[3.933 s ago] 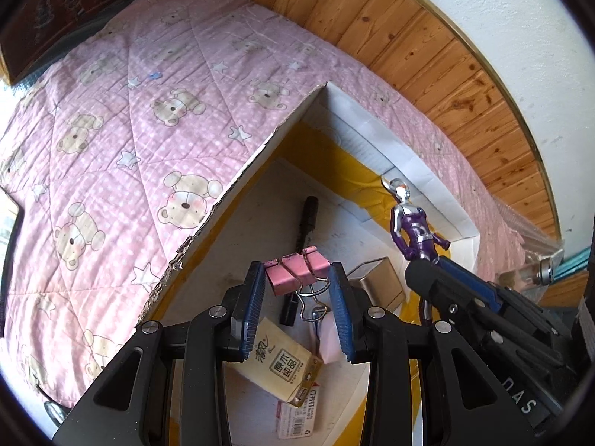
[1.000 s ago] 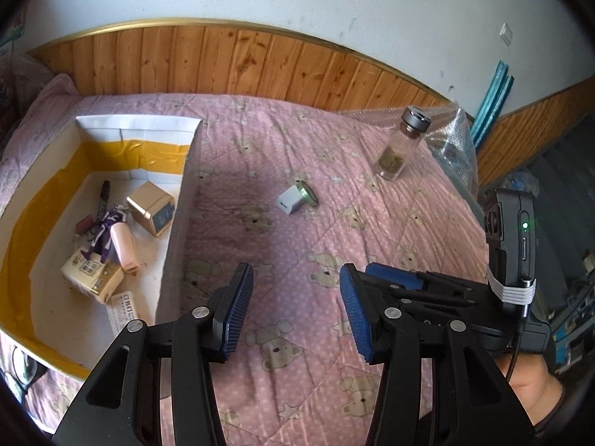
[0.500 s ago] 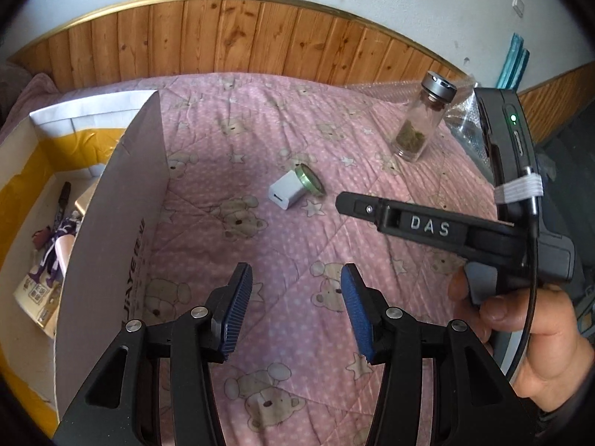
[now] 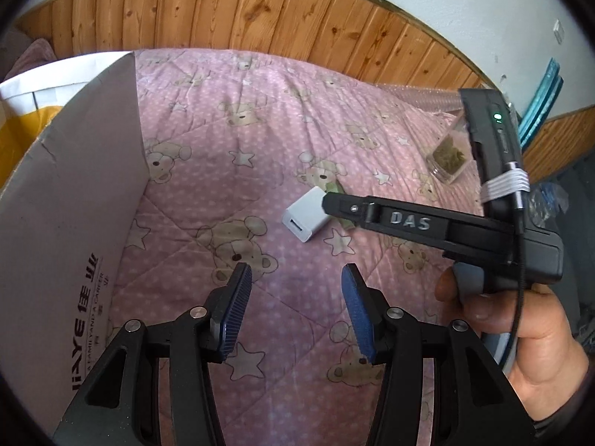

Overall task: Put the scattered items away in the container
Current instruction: 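Grasp the white charger block with the left tool while the right tool grasps the green tape roll, then lift and carry the charger block and tape roll over the white box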

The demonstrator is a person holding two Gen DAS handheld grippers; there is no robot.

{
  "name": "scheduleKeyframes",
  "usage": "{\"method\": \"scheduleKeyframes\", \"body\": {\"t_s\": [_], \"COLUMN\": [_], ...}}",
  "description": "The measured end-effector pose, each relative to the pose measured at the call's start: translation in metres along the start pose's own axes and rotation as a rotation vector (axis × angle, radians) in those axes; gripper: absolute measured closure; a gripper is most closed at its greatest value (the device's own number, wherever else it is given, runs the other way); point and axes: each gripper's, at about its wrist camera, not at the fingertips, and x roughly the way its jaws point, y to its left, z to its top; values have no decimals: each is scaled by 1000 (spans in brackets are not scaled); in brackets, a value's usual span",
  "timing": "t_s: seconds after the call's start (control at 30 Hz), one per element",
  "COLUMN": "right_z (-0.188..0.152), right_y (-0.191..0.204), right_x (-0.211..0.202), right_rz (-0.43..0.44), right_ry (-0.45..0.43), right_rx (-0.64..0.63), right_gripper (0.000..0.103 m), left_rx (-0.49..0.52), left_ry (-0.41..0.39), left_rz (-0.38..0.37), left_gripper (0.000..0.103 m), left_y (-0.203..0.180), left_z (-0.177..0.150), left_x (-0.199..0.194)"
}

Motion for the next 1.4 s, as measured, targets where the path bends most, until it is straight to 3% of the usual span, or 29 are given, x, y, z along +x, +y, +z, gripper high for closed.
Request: {"method": "scheduleKeyframes", "body": {"t_s": [0.07, 0.17, 0.2, 0.27, 0.37, 0.5, 0.63, 0.67, 0.8, 0.93, 1.27, 1.33, 1.4], "right_z": [-2, -6, -5, -8, -18, -20, -8, -6, -4, -9, -13, -11, -10], "right_y": [-11, -17, -19, -26, -51, -73, -64, -58, -42, -57, -42, -46, -47], "right_x": [-6, -23, -27, -33, -40, -44, -45, -45, -32, -30, -25, -27, -26], "right_rz": [43, 28, 6, -53, -72, -12, 29, 34, -64, -86, -181, -185, -180], "right_ry": [-5, -6, -2, 44, 76, 40, -29, -39, -9, 10, -16, -8, -7], "right_rx": [42, 42, 36, 32, 70, 136, 133, 117, 9, 7, -119, -90, -64], "right_gripper": [63, 72, 72, 85, 85, 82, 57, 56, 55, 72, 78, 86, 86], "left_rx": [-4, 5, 19, 31, 31, 43, 49, 62, 125, 139, 111, 92, 86], "left_ry": [4, 10, 11, 12, 27, 32, 56, 54, 45, 60, 101, 109, 109], "left_rz": [-1, 13, 24, 41, 56, 58, 41, 54, 117, 119, 123, 118, 119], "left_gripper": [49, 48, 48, 48, 48, 48, 47, 47, 50, 54, 54, 54, 54], "left_y": [0, -6, -8, -11, -11, -12, -16, -19, -32, -36, -33, -30, -28], "left_z": [3, 11, 14, 20, 28, 37, 40, 39, 38, 39, 32, 30, 29], "left_x": [8, 24, 29, 41, 58, 69, 80, 82, 87, 87, 78, 72, 65]}}
